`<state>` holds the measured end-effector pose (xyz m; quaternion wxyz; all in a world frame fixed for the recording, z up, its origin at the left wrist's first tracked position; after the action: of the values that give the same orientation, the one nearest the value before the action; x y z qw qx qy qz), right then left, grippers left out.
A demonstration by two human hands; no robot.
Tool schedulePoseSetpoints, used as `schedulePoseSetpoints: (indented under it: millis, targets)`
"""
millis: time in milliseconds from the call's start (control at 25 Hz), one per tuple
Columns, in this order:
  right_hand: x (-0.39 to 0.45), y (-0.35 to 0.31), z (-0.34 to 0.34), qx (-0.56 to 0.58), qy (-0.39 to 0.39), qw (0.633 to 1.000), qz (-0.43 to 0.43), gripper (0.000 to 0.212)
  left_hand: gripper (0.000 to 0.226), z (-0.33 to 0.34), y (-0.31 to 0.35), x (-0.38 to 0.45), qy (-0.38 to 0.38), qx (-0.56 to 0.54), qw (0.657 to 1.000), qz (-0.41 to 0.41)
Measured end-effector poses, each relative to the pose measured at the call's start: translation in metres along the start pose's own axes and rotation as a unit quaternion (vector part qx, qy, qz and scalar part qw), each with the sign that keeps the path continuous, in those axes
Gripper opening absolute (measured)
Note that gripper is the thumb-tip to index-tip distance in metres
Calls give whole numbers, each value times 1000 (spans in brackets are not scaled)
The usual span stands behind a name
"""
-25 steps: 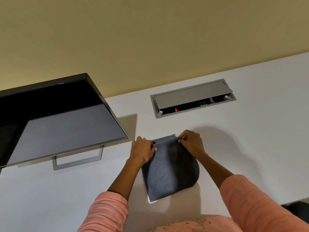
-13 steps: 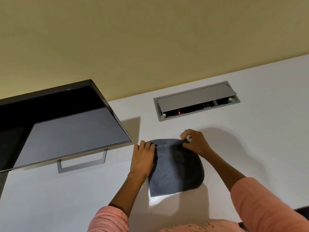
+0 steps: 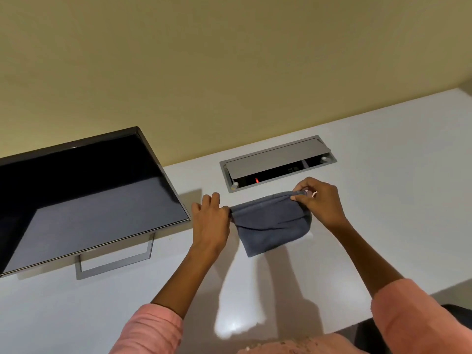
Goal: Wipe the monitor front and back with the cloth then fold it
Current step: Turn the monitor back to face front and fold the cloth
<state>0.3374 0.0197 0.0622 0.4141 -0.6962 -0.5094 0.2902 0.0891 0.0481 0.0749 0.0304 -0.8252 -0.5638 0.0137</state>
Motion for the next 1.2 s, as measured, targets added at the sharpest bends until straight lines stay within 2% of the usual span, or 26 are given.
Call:
schedulePoseSetpoints:
  millis: [80,120,240,320,480,520,600,680,760,800,880,960,1000,1040,1120,1200]
  targets:
    - [-4,-2,-6,10,-41,999,6,13,28,-14,-6,0,8,12,1000,-12]
    - [-10,0,-10,18,-77,996,29,13,27,-20,-8,-3,-19,-4,1000,-12]
    - [-25,3,-28,111,-123,982,90,14,24,-41,-20,-4,-181,-123,976,-1]
    - [-27,1,-35,148,-122,976,100,14,22,-51,-30,2,-232,-171,957,-14]
    - [-24,-2,-22,67,-141,984,88,10,26,-47,-26,9,-285,-103,953,-4]
    - [-20,0,-19,65,-132,984,101,9,28,-42,-22,10,-287,-82,955,-8]
    - [-6,8,-13,63,-85,983,151,15,27,-31,-17,20,-263,-106,958,-36]
    - [9,12,-5,60,-46,975,208,24,26,-22,-10,32,-207,-144,965,-74]
    - [24,14,10,58,-50,971,225,35,36,-9,0,40,-146,-158,971,-105]
    - [28,17,19,39,-66,976,202,42,43,0,6,40,-124,-174,971,-108]
    - [23,22,37,-35,-99,987,122,46,52,23,21,36,-111,-200,971,-62]
    - [7,33,56,-157,-93,982,-50,35,59,50,36,24,-141,-207,968,10]
    - [-3,43,67,-219,-122,960,-124,35,62,61,42,18,-157,-198,967,39]
    - [-12,52,76,-269,-187,933,-151,42,65,72,47,13,-166,-192,965,56]
    - [-25,67,89,-341,-281,890,-115,61,71,87,54,3,-189,-194,961,50]
    - [-35,88,94,-380,-275,877,-107,67,78,102,52,-6,-227,-175,957,41]
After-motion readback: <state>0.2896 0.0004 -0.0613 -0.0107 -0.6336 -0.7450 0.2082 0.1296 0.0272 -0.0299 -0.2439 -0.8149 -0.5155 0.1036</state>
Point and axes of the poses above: each hand's wrist, its own x-axis towards the middle knuckle, its own z-axis out of the palm, y = z × x, the point moved 1 cm from there along x, towards the middle knuckle, and after that the axes turned 3 degrees about x, right-handed, at the moved point
